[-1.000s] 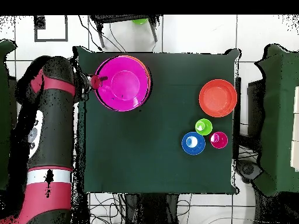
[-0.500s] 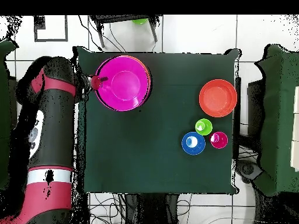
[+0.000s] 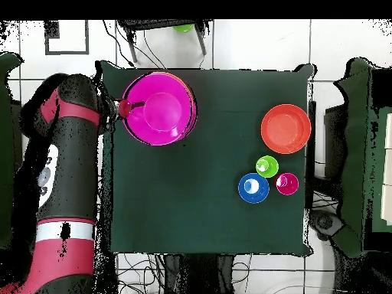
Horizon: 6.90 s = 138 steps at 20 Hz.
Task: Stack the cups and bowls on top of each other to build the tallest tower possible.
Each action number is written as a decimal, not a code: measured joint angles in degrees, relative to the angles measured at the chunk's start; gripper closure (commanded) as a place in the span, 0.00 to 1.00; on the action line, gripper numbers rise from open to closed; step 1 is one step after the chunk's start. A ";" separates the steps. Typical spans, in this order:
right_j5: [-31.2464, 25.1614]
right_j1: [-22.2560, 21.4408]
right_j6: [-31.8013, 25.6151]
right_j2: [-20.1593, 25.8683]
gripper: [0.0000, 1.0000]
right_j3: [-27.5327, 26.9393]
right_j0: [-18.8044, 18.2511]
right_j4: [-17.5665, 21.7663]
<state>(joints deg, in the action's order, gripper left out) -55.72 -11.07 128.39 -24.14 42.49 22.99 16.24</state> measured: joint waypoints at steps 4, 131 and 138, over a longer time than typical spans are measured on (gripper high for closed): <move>0.00 -0.01 0.00 0.00 0.00 0.00 -0.05 -0.65; 25.51 -27.69 -0.07 27.31 0.00 39.23 -42.80 -1.61; 25.51 -26.06 -0.11 31.03 0.00 38.35 -44.30 1.14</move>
<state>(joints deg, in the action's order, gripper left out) -30.21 -37.13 128.29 6.89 80.84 -21.31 17.38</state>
